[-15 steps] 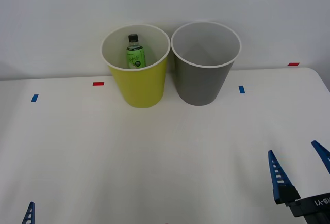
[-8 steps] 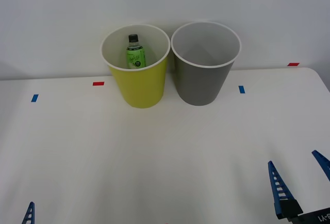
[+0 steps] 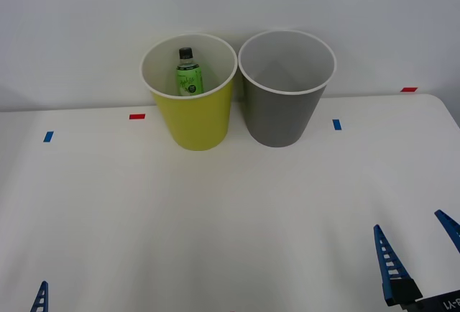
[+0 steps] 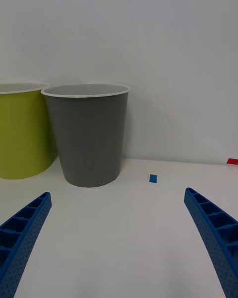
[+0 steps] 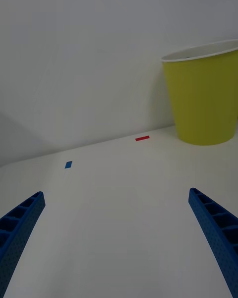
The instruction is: Put cans in the gray bin and PET bottles in the light green bin.
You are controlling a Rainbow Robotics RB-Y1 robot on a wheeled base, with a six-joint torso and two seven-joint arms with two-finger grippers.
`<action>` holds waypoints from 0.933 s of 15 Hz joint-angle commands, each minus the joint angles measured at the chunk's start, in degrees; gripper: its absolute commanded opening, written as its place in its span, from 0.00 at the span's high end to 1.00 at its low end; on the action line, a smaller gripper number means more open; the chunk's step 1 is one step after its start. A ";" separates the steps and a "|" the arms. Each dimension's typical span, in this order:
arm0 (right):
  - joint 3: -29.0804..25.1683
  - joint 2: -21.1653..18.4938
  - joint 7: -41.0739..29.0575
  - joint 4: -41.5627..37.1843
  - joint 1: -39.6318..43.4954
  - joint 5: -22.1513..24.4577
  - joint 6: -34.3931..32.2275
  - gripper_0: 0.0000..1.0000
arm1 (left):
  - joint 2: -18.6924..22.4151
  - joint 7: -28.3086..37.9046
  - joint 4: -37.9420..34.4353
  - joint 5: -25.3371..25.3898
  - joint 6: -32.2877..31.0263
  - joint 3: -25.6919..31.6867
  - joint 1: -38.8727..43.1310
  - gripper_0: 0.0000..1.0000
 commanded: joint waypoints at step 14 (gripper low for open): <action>0.00 0.00 0.00 -0.01 0.00 -0.01 0.01 0.08 | 0.00 0.00 0.00 0.00 0.00 0.00 0.00 0.00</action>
